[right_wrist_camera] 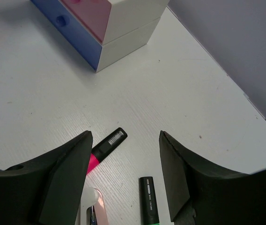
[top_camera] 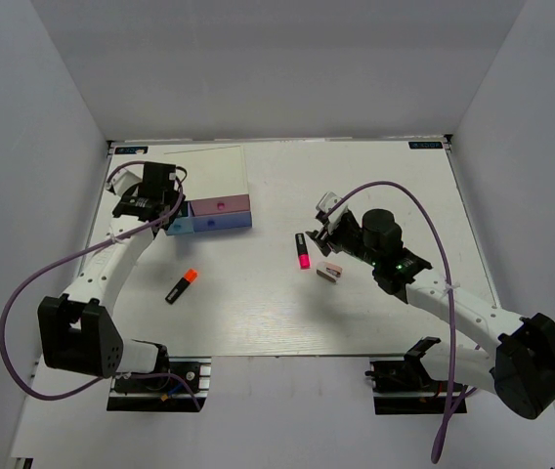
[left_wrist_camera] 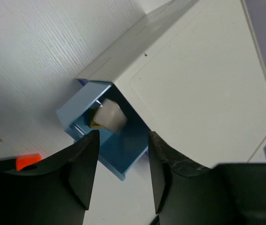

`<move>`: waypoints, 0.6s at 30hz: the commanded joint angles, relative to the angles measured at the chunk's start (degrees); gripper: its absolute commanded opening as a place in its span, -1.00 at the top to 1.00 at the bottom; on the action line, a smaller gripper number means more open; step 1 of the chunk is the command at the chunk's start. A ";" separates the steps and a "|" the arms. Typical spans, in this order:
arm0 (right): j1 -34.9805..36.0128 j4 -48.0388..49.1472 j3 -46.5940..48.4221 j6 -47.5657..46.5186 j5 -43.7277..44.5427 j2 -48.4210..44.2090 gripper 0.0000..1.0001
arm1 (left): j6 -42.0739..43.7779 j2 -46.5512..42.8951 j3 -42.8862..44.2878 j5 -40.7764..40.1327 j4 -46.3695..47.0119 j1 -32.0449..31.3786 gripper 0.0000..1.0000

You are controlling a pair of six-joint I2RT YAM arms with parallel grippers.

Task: Sort the stationery into containers
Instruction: Place the stationery into the container

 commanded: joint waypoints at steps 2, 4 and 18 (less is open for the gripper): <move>-0.36 2.30 -0.16 -0.02 -0.40 -0.24 -0.30 | 0.23 -0.94 -0.28 0.38 2.31 0.24 -0.26; -0.36 2.39 -0.16 -0.10 -0.49 -0.15 -0.30 | 0.23 -2.25 -0.89 0.38 3.35 0.24 -0.33; -0.10 2.22 -0.34 -0.19 -1.98 0.46 -0.08 | 17.26 -15.07 -13.27 15.46 12.05 0.24 1.00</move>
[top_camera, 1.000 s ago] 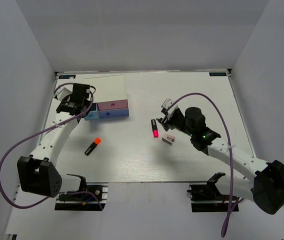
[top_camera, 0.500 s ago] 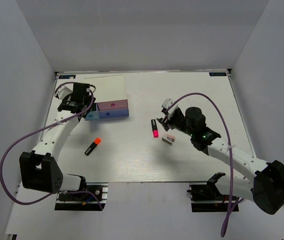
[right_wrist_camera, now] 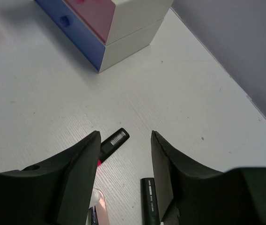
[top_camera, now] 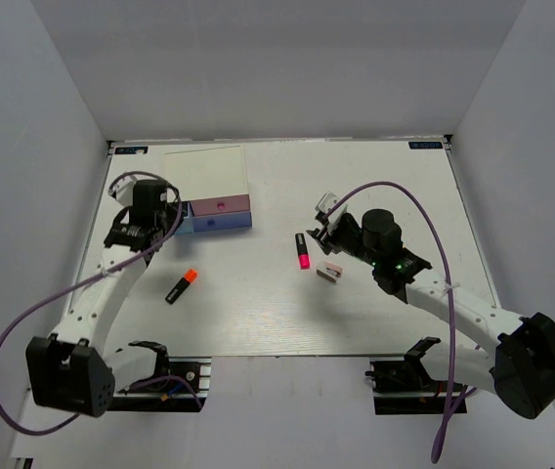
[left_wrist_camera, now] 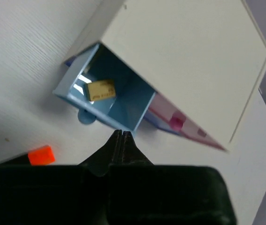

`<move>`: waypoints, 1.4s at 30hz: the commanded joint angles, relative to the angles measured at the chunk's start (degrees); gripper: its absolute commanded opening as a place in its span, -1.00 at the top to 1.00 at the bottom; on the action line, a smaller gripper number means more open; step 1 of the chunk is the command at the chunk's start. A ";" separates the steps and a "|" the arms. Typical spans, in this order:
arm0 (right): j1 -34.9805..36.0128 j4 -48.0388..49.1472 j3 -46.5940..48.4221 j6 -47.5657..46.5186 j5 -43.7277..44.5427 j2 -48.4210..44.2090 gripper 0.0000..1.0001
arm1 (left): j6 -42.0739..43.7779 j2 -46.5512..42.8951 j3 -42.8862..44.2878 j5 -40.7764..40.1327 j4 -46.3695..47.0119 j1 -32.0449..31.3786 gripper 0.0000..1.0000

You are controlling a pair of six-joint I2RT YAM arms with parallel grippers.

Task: Sort the stationery into containers
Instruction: Place the stationery into the container, then close the drawer

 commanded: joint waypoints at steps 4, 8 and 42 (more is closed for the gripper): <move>-0.14 2.46 -0.14 -0.08 -2.03 0.68 -0.02 | 7.76 -10.98 -11.70 12.26 5.41 0.22 1.00; -0.23 2.19 0.56 -0.17 -2.56 1.65 0.01 | 7.76 -14.67 -18.73 12.26 8.47 0.22 0.73; -0.93 1.31 1.27 -1.05 -2.03 2.62 -0.04 | 10.31 1.13 -15.75 9.44 25.97 8.30 0.24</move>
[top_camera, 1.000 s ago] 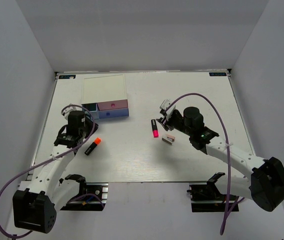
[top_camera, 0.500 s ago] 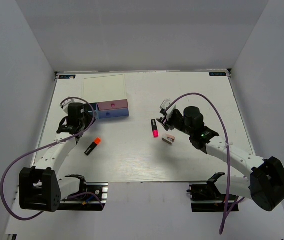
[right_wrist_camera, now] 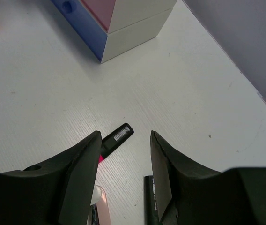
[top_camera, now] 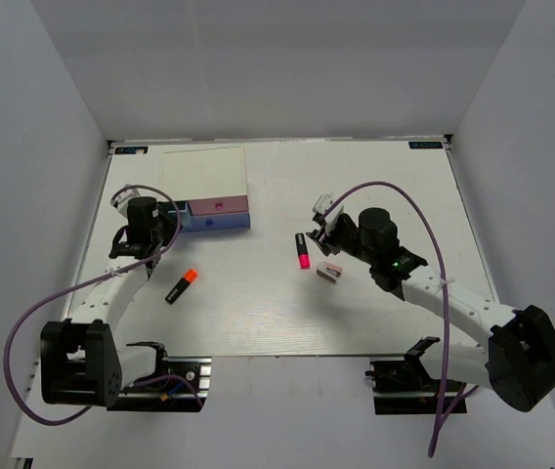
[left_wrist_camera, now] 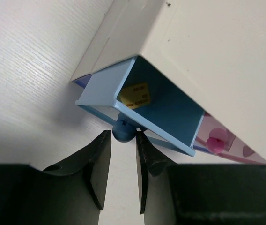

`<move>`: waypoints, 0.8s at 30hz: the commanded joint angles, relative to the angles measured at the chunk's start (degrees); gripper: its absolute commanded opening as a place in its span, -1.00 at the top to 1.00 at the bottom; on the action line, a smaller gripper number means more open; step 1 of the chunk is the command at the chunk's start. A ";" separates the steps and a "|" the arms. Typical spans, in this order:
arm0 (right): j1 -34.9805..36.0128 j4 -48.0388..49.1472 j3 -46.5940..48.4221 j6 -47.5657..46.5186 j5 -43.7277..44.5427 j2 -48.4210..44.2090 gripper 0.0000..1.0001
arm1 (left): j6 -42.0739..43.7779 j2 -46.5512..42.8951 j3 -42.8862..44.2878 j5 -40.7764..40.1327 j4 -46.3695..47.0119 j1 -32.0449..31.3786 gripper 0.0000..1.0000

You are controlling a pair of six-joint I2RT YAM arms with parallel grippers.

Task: Sort the stationery into containers
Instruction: Close the drawer

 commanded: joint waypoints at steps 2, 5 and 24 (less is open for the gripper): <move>-0.26 1.07 1.24 -0.24 0.02 0.19 -0.04 | -0.29 1.62 1.71 -0.45 4.75 0.76 0.24; -0.17 0.98 1.16 -0.24 0.20 0.19 -0.04 | -0.29 3.11 2.33 0.07 5.28 1.29 0.24; -0.17 0.63 1.77 -0.94 0.46 1.24 -0.07 | -1.96 9.27 4.61 1.66 10.56 1.29 0.24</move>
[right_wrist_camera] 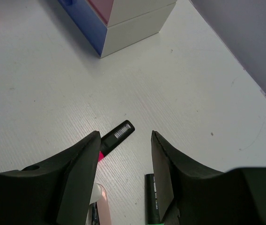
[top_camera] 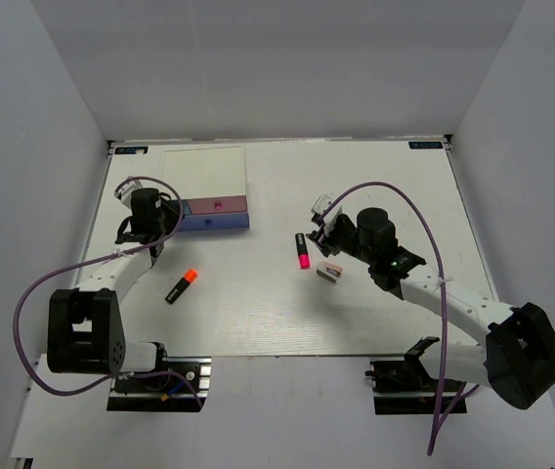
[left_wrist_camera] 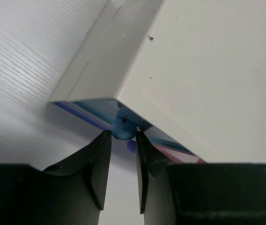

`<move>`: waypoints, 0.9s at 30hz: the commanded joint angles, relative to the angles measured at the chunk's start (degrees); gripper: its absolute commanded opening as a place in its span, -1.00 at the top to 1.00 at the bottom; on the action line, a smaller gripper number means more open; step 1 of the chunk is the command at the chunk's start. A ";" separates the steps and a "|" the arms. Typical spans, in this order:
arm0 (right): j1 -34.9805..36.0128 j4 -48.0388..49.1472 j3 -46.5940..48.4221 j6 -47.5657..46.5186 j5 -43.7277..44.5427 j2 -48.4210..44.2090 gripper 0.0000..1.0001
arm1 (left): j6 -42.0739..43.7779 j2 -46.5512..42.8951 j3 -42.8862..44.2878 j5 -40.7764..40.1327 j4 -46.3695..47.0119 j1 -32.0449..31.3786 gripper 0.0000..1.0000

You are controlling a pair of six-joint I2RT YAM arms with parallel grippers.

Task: Sort the stationery into containers
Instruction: Close the drawer, then open the drawer

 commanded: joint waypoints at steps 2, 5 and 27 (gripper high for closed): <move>-0.26 0.85 1.95 -0.51 0.35 0.48 -0.07 | -0.37 -0.33 1.90 0.24 1.05 0.42 0.24; -0.08 0.94 2.03 -0.51 0.18 0.74 -0.07 | -0.37 -0.33 1.90 0.24 1.05 0.94 0.43; -0.17 1.29 1.86 -0.42 -0.53 1.54 -0.10 | 14.14 -7.64 -6.89 25.01 5.69 -1.60 0.36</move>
